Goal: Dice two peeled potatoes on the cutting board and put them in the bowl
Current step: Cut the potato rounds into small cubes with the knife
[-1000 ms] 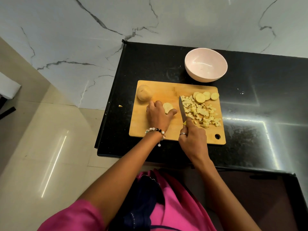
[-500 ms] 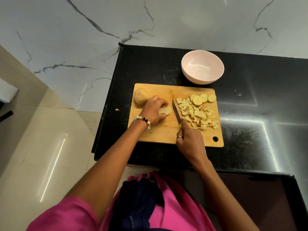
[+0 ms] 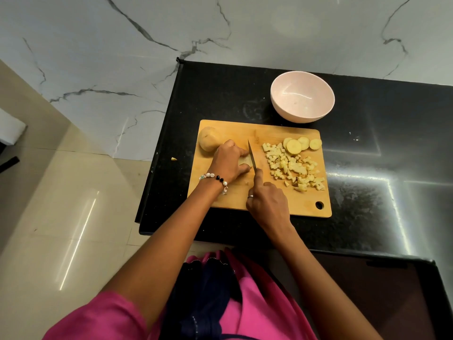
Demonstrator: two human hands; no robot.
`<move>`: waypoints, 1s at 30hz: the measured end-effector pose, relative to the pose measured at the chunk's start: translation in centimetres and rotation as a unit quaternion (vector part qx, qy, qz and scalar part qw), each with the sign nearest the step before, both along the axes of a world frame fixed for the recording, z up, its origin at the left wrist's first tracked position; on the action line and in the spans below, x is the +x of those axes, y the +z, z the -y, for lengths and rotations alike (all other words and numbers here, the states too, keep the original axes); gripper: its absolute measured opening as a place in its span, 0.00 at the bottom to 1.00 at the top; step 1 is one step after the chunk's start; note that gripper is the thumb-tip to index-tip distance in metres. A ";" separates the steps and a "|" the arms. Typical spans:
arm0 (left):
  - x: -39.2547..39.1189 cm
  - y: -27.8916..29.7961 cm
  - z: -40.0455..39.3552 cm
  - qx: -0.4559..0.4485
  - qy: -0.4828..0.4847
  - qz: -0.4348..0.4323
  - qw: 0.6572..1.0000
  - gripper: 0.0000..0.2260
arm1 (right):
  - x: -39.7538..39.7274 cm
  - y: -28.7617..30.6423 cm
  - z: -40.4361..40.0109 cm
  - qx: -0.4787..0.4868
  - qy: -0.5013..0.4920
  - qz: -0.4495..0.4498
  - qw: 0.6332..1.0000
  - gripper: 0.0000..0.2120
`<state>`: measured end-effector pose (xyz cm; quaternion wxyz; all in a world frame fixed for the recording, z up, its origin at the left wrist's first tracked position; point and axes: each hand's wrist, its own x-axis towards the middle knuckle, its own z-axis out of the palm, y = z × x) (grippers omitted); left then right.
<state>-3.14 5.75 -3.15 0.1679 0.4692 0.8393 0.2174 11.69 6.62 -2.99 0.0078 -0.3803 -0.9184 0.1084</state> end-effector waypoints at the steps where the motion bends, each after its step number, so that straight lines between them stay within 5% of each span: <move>1: 0.0 0.0 0.1 0.000 -0.001 -0.002 1.000 0.22 | -0.3 0.0 -0.1 0.000 0.001 0.000 1.000 0.28; 11: 0.0 -0.3 0.4 0.018 -0.003 0.000 1.000 0.21 | 3.0 -0.6 2.7 0.040 -0.013 -0.009 0.999 0.31; 30: -0.1 -0.7 1.3 0.077 0.021 0.062 0.995 0.20 | 0.7 0.2 1.3 -0.028 -0.032 -0.007 0.999 0.27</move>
